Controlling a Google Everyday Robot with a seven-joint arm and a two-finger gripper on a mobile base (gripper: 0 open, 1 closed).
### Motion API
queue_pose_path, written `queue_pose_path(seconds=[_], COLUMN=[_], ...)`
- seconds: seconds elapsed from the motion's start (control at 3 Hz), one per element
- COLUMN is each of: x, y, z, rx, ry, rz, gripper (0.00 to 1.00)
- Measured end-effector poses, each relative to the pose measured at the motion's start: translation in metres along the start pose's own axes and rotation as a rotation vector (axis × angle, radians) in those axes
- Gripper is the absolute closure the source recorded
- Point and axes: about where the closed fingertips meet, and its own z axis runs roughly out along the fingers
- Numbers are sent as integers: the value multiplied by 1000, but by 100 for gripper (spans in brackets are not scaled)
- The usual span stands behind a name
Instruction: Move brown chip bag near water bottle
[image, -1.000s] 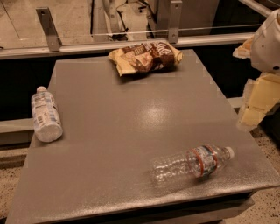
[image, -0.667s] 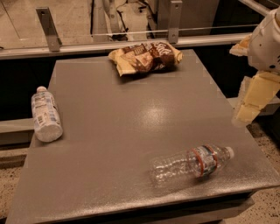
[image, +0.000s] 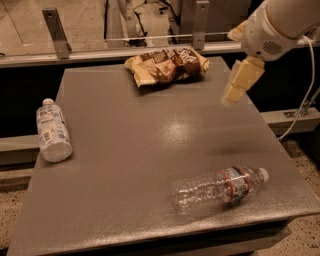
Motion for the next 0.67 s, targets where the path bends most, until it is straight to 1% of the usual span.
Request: queue_pose_path(seconds=[0.33,0.67], x=[-27,-43], y=[-48,-90], z=[40,80], rx=[40,61], ry=[-81,-124], rz=[-23,-10], gripper=[0,0])
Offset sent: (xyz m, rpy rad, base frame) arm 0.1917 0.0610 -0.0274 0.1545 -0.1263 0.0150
